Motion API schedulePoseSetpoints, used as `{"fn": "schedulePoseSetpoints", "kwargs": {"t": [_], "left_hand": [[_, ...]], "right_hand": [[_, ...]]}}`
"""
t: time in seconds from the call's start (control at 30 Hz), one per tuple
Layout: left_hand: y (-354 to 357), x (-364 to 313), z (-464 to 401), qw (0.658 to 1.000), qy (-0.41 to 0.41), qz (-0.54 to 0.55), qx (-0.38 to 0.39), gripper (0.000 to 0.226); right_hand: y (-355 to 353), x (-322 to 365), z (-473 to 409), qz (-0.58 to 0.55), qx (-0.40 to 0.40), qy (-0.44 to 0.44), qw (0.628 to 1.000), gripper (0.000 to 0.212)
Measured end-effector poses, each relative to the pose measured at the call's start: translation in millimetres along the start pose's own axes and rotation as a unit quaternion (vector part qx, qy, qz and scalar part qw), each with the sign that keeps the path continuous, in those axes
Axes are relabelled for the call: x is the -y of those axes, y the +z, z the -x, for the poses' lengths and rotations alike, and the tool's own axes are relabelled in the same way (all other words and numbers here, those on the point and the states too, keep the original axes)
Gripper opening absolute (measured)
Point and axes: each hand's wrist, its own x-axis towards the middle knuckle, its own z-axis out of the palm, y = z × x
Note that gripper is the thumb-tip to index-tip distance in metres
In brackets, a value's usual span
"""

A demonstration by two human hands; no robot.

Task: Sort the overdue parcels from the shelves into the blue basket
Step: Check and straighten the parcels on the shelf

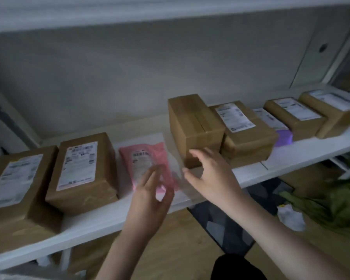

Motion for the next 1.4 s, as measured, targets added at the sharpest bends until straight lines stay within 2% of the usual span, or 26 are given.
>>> {"fn": "schedulePoseSetpoints", "kwargs": {"t": [0.1, 0.23, 0.33, 0.43, 0.63, 0.77, 0.9, 1.03, 1.17, 1.27, 1.4], "left_hand": [[12, -3, -15, 0.999, -0.007, -0.025, -0.020, 0.045], [27, -19, -18, 0.996, -0.047, -0.057, -0.045, 0.047], [42, -33, -21, 0.992, -0.077, -0.087, -0.045, 0.050], [57, -37, -34, 0.986, -0.118, -0.112, -0.026, 0.062], [74, -55, -56, 0.978, -0.180, -0.100, -0.032, 0.075], [86, -53, -66, 0.983, -0.172, -0.059, -0.024, 0.062], [88, -54, -67, 0.984, -0.174, -0.031, -0.015, 0.064], [89, -48, -66, 0.985, -0.166, -0.012, -0.033, 0.055], [96, -45, -57, 0.983, -0.173, 0.028, -0.048, 0.063], [99, -59, -41, 0.982, -0.181, 0.054, -0.027, 0.065], [91, -76, -13, 0.957, -0.219, 0.190, -0.009, 0.050]], "right_hand": [[-5, -35, 10, -0.039, -0.005, 0.021, 0.999, 0.056], [-15, -64, 18, -0.030, 0.069, 0.054, 0.996, 0.069], [-22, -70, 21, -0.050, 0.094, 0.052, 0.993, 0.077], [-25, -71, 21, -0.070, 0.118, 0.046, 0.989, 0.083], [-33, -69, 13, -0.138, 0.122, 0.079, 0.980, 0.091], [-29, -75, 1, -0.127, 0.113, 0.080, 0.982, 0.091], [-24, -77, -2, -0.143, 0.105, 0.084, 0.981, 0.086], [-18, -83, -12, -0.122, 0.123, 0.067, 0.983, 0.083], [-5, -87, -7, -0.122, 0.090, 0.043, 0.988, 0.087], [-7, -89, 12, -0.111, 0.062, 0.042, 0.991, 0.090], [-20, -94, 38, -0.050, 0.010, -0.017, 0.999, 0.085]]}}
